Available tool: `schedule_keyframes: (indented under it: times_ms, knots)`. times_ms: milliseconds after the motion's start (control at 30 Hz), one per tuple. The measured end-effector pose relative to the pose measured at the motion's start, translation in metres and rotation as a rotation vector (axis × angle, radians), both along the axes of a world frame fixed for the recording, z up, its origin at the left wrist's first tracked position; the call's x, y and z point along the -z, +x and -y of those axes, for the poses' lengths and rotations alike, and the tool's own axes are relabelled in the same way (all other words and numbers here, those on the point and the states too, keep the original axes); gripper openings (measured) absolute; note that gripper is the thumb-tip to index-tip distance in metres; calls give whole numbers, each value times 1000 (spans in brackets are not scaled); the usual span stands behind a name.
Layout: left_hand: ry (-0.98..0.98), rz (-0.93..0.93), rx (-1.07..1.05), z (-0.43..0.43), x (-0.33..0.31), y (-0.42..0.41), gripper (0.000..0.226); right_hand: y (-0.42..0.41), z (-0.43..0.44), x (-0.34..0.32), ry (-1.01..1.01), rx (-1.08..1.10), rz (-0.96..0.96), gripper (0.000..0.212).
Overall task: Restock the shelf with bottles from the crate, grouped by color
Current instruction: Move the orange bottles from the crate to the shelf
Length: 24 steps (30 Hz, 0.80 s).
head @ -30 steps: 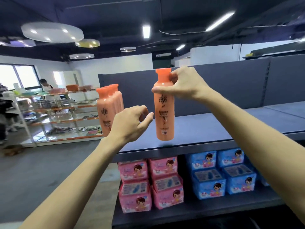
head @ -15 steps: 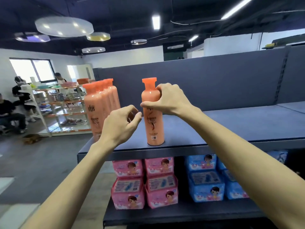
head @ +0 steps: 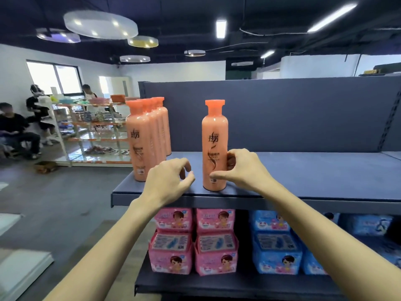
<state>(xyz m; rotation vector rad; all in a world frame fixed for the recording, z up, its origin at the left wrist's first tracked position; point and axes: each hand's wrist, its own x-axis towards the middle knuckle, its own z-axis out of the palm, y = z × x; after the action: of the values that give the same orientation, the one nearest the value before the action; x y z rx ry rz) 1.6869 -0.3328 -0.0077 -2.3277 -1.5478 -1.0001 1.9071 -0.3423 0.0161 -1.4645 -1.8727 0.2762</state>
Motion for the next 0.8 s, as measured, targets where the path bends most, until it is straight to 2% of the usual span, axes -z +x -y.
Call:
schedule_keyframes:
  times_ms: [167,333,500,667,800]
  knots:
    - [4,-43,-78,-17,1,-3,19,-19,-30,2,14,-12,-37,39]
    - [-4,-131,-98,-34,5,1,26,-36,-75,-3,-9,5,6,40]
    - [16,-149,-92,-58,8,8,25,-48,-115,2,-12,13,-33,39]
    - [-50,-146,-111,-92,3,11,23,-55,-149,-5,-43,-8,19,37]
    - [6,-151,-136,-112,4,15,26,-58,-172,-5,-54,-33,6,28]
